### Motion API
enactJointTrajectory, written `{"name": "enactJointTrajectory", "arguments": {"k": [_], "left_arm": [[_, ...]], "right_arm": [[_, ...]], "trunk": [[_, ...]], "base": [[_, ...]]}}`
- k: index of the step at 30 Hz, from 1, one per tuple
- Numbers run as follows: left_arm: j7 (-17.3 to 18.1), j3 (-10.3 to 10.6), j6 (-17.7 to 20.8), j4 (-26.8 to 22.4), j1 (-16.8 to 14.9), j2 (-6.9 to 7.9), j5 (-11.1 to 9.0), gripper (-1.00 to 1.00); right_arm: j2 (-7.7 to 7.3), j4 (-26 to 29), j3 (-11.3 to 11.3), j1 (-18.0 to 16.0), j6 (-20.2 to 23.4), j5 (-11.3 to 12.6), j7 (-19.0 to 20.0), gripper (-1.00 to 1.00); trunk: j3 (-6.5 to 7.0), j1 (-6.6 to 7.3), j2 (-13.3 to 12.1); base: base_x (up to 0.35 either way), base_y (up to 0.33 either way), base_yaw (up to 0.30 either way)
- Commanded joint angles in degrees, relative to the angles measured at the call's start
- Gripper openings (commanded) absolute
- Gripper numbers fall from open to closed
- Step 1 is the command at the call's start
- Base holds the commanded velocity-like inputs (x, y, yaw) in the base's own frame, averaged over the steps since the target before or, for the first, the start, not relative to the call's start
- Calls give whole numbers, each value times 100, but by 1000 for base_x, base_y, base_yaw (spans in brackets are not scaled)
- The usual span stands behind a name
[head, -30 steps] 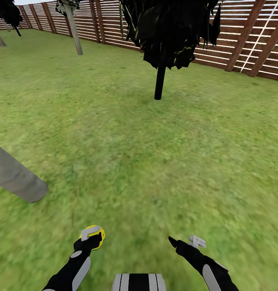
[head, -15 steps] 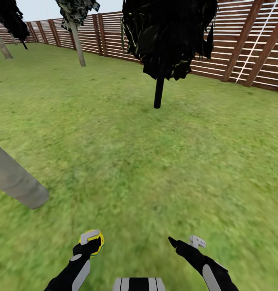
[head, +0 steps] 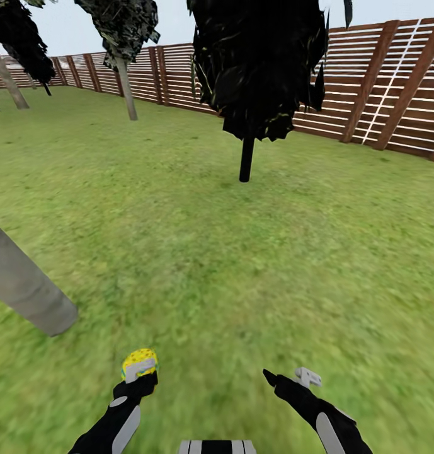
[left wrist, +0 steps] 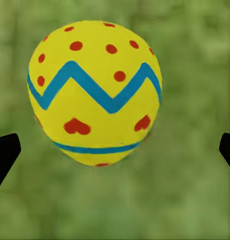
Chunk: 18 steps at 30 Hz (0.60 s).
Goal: Take the three Easter eggs out of the wicker basket on the lawn in the garden, then place them on the lawn next to a single tree (choose any tree) so that all three eggs are next to the same tree and none are left in the basket.
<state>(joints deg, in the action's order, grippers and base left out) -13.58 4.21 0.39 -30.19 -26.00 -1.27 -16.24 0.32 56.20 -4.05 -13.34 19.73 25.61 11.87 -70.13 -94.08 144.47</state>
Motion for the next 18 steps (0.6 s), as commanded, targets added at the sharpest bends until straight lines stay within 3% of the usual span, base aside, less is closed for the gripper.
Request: {"name": "enactJointTrajectory", "arguments": {"k": [1, 5, 12, 18], "left_arm": [[-49, 41, 50, -6, -1, 5, -56, 100], [-53, 37, 426, -5, -1, -3, -67, 100], [-49, 38, 543, -5, -1, -5, -71, 100], [-54, 51, 546, -5, -1, -8, -64, 100]], "right_arm": [[3, 5, -17, -1, 40, 41, 17, 100], [3, 5, -17, -1, 43, 41, 17, 100], [3, 5, -11, -1, 44, 41, 10, 100], [3, 5, -13, -1, 41, 43, 8, 100]], "trunk": [[19, 3, 0], [107, 14, -5], [262, 32, -15], [395, 47, -23]], "base": [[0, 0, 0], [0, 0, 0], [-22, 0, 0], [-264, 0, 0]]}}
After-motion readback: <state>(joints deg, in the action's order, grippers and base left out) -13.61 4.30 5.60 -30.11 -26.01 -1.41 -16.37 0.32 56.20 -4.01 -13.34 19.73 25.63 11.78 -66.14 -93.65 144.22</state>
